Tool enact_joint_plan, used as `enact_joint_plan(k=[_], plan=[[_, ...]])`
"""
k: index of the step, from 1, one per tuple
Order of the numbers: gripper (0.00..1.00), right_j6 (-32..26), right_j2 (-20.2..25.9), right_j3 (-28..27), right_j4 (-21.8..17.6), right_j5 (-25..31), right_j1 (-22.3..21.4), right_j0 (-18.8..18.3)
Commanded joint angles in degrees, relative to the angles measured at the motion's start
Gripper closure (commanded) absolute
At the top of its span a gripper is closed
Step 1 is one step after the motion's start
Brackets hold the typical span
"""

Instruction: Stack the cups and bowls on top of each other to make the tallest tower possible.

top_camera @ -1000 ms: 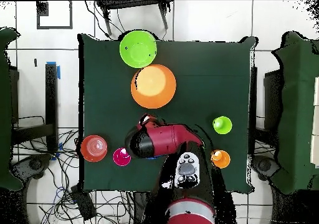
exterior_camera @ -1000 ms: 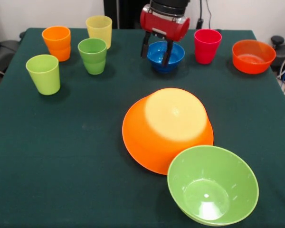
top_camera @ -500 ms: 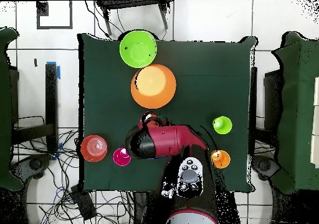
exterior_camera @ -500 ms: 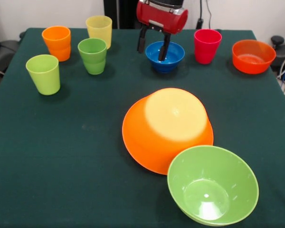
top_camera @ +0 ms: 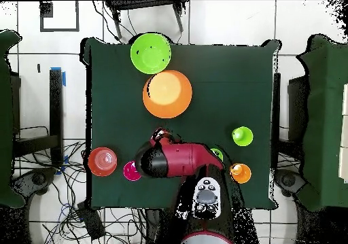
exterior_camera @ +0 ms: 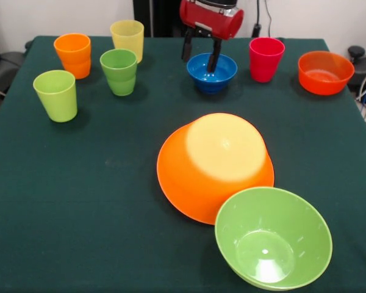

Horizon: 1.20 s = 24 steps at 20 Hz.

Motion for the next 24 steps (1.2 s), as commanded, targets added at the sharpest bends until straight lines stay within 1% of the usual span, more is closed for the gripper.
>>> enact_joint_plan(k=[1, 6, 7, 8, 10, 15, 19, 21, 24], plan=[[0.0, 6.82, 5.91, 7.19, 3.81, 1.05, 2.4, -1.34], [0.0, 4.57, 9.81, 9.45, 6.41, 4.11, 1.99, -4.02], [0.0, 3.77, 11.15, 10.03, 6.76, 4.41, 2.08, -5.16], [0.0, 3.54, 11.26, 10.05, 6.72, 4.1, 2.26, -5.16], [0.0, 2.62, 13.54, 10.86, 7.15, 3.85, 2.95, -6.94], [0.0, 3.69, 14.51, 10.49, 6.78, 0.1, 5.13, -6.63], [0.0, 3.75, 15.12, 9.69, 6.58, -0.5, 6.2, -6.24], [0.0, 3.9, 15.11, 9.15, 6.59, -0.39, 6.09, -5.62], [0.0, 3.07, 16.47, 8.83, 6.43, 0.58, 5.67, -5.98]])
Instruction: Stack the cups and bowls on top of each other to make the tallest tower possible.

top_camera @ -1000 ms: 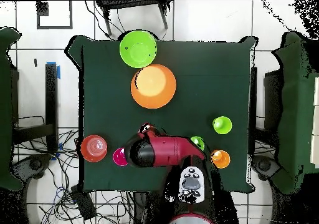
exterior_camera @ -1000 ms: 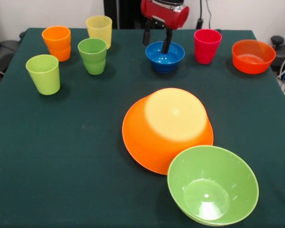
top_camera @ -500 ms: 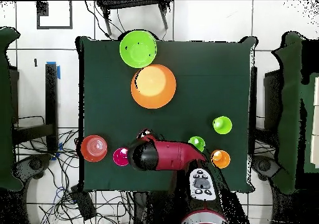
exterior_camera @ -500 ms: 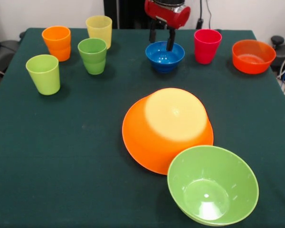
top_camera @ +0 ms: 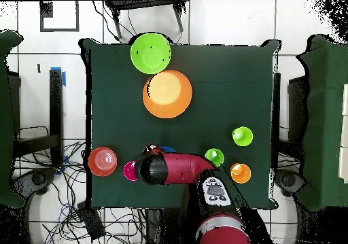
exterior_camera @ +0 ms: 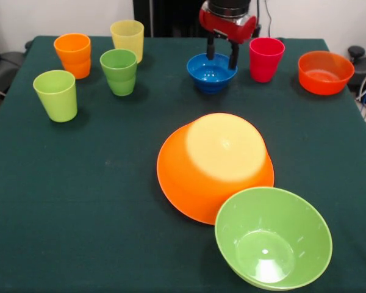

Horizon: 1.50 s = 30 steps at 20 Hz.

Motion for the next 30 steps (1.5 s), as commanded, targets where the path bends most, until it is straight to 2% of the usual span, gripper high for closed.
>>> enact_joint_plan(k=[1, 3, 7, 15, 20, 23, 30], plan=[[0.0, 2.67, 8.02, 0.87, 1.57, 0.84, 2.83, -0.05], [0.0, 2.1, 9.42, 0.74, 1.59, 1.1, 2.99, -1.0], [0.0, 2.24, 9.34, 0.12, 0.97, 0.4, 3.04, -0.65], [0.0, 1.65, 4.07, -4.0, -1.87, -1.64, 6.03, 0.91], [0.0, 3.43, -0.55, -6.99, -1.82, -3.33, 8.57, 4.59], [0.0, 3.6, -3.02, -9.1, -1.53, -2.44, 9.71, 6.56], [0.0, 3.15, -3.47, -11.52, -0.53, -2.44, 12.01, 7.66]])
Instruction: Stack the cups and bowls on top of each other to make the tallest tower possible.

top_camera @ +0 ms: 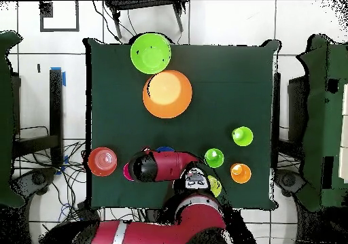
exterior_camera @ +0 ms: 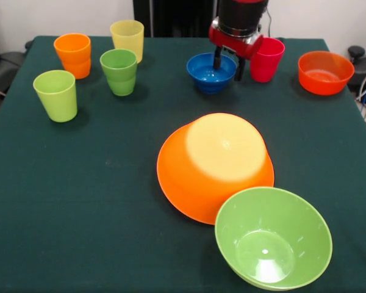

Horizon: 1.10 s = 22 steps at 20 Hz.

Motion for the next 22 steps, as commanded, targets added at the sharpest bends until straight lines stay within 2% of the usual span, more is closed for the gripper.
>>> enact_joint_plan(k=[1, 5, 6, 9, 11, 19, 22], plan=[[0.0, 3.43, -0.08, -7.37, -0.33, -2.59, 4.57, 2.17], [0.0, 4.11, -1.52, -8.51, 0.08, -2.89, 5.48, 3.85], [1.0, 4.14, -2.38, -8.87, -0.01, -3.1, 5.57, 4.44], [1.0, 3.92, -3.74, -9.64, -0.86, -4.49, 5.46, 5.3], [1.0, 1.98, -2.14, -9.64, -0.75, -0.79, 3.78, 4.11], [1.0, -4.56, 1.48, -13.26, 1.56, 18.24, -9.75, 2.77], [1.0, -5.93, 2.22, -15.03, 0.83, 20.67, -12.21, 2.63]])
